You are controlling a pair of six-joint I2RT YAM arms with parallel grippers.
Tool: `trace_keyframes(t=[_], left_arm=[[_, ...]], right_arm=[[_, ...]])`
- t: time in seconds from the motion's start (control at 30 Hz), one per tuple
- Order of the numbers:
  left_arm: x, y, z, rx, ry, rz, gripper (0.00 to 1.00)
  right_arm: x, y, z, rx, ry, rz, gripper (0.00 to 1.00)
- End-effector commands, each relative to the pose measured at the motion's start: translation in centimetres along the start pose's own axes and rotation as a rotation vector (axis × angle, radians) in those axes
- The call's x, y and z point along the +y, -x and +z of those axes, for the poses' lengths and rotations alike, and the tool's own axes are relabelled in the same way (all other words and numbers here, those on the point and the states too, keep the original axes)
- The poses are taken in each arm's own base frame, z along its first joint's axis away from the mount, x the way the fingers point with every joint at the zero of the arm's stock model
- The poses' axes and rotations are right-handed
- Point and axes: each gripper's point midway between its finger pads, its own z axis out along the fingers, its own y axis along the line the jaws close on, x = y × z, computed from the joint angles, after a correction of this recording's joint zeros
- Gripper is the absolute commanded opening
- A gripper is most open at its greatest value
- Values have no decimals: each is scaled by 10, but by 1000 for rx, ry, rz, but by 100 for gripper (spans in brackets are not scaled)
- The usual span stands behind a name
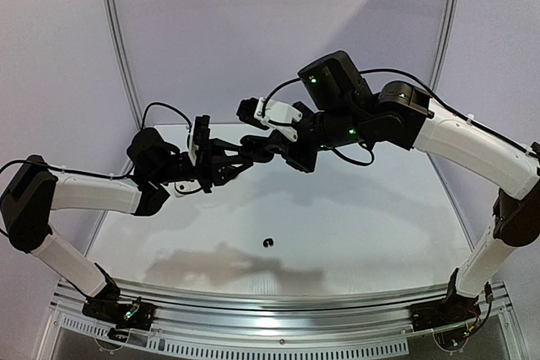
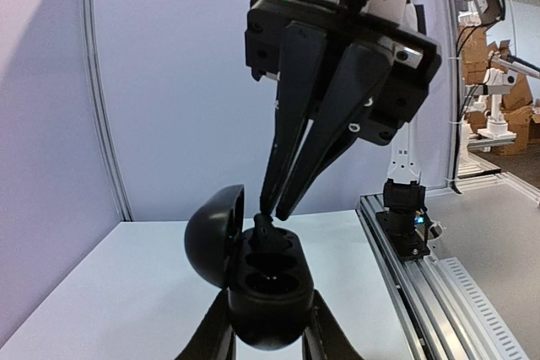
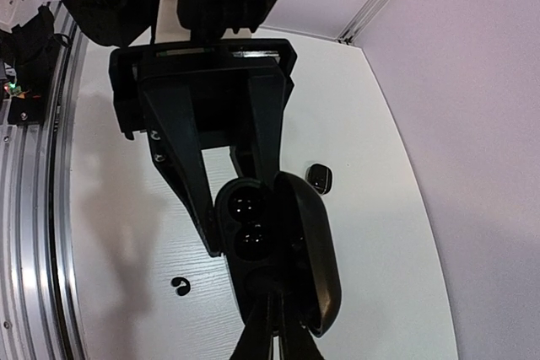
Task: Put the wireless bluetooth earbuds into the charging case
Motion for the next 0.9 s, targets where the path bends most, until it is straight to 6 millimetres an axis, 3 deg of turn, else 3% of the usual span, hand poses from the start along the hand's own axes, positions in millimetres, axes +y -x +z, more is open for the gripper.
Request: trace_keyframes(t=[0.0,0.53,0.73,0.87], left_arm=[[-4,21,-1,-50,-2,74,0],[-3,20,-2,-48,4,73,0],[-3,20,-3,-50,5,75,0],[-3,18,-3,-45,5,66,0]], right_arm=[[8,-23,13,102,40,-24,3],[11,-19,19,139,45,-100,6],[8,-29,18,181,27,-104,8],[0,-4,9,79,1,-77,12]])
